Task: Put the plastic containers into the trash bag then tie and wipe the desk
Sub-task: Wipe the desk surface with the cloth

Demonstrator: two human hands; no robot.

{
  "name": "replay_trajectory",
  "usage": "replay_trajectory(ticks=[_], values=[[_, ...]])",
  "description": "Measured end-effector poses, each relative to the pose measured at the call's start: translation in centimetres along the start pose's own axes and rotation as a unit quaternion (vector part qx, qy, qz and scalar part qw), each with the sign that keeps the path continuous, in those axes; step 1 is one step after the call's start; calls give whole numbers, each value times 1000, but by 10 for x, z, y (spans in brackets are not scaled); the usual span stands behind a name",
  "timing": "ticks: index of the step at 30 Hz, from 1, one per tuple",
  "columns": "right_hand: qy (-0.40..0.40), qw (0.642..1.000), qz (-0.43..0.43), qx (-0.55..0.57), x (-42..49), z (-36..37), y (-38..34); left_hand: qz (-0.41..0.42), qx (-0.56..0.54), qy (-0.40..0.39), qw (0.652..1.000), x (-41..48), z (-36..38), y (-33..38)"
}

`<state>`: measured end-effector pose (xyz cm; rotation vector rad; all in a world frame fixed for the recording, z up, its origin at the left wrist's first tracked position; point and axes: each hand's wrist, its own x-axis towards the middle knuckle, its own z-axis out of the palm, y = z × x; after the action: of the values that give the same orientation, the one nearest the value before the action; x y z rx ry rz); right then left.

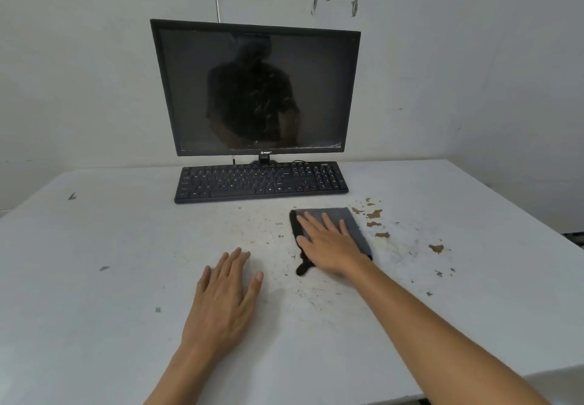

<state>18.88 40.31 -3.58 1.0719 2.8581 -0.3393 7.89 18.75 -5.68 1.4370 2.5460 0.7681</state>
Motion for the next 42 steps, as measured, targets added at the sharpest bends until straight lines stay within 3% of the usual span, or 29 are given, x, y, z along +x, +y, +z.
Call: replay_trajectory(ticks=[9, 15, 20, 25, 32, 37, 42], values=[[-20, 995, -101, -7, -160, 18, 9, 63, 2, -14, 998, 1, 10, 21], [2, 998, 56, -11, -176, 5, 89, 91, -35, -43, 994, 1, 29, 54], [33, 992, 118, 23, -103, 1, 82, 91, -13, -26, 995, 4, 35, 55], [22, 997, 66, 24, -62, 1, 28, 93, -5, -22, 995, 1, 35, 58], [21, 999, -33, 8, -140, 14, 43, 99, -11, -17, 995, 15, 34, 69], [24, 998, 64, -6, -172, 4, 111, 100, -14, -28, 994, 46, 41, 79], [55, 983, 170, 32, -130, -4, 148, 88, -19, -25, 996, 45, 49, 78]])
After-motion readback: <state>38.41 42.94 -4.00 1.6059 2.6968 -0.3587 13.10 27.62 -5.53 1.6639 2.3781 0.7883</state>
